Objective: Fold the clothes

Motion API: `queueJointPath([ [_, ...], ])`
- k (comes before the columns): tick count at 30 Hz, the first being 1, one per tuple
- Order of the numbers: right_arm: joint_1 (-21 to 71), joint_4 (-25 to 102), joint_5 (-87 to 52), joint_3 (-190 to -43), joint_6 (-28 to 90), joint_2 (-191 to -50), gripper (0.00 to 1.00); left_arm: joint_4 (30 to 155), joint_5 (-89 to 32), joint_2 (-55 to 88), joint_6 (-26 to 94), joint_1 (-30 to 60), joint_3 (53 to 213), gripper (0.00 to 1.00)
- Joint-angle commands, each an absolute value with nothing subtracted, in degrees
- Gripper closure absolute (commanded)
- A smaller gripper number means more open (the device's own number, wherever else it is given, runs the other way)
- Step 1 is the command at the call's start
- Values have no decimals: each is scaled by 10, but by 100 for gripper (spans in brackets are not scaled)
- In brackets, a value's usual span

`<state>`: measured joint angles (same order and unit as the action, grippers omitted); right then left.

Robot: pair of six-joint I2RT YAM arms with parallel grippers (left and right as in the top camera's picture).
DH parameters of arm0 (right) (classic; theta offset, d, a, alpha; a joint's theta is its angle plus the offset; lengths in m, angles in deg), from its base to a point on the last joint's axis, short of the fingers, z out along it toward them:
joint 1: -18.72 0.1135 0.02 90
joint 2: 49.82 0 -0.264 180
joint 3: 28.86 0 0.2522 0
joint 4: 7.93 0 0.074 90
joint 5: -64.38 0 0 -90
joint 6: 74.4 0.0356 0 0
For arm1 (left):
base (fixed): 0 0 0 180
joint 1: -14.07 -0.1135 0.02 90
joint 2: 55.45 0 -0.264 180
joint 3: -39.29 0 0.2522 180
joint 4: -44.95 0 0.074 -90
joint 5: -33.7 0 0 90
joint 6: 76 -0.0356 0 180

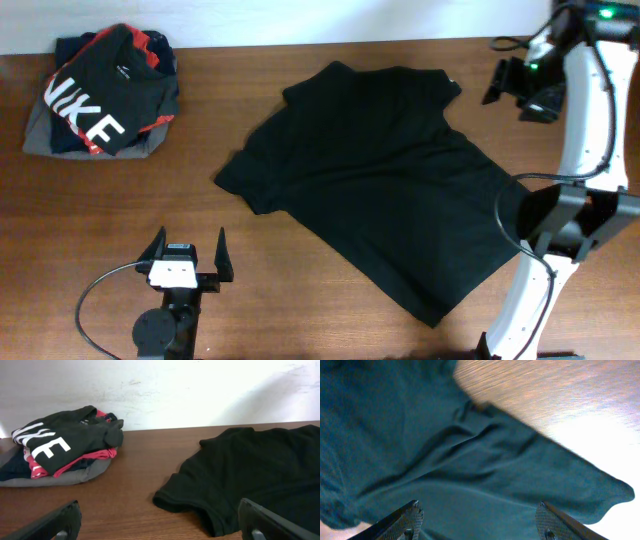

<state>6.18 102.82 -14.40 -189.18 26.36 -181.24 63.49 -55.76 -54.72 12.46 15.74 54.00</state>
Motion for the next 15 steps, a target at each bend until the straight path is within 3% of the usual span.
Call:
queueJointPath([
  [1, 46, 1032, -143, -1891, 264, -1748, 23, 635, -563, -552, 116, 154, 536, 1],
  [6, 44, 1032, -240, -1805, 271, -1660, 18, 635, -563, -552, 116, 154, 536, 1],
  [9, 31, 1030, -345, -1681, 317, -1577, 9, 635, -563, -552, 116, 154, 536, 1],
  [11, 11, 1019, -355, -1628, 320, -1551, 1, 635, -563, -552, 116, 154, 536, 1],
  [15, -51, 981, -338, -1541, 320, -1530, 1, 635, -563, -552, 116, 154, 536, 1],
])
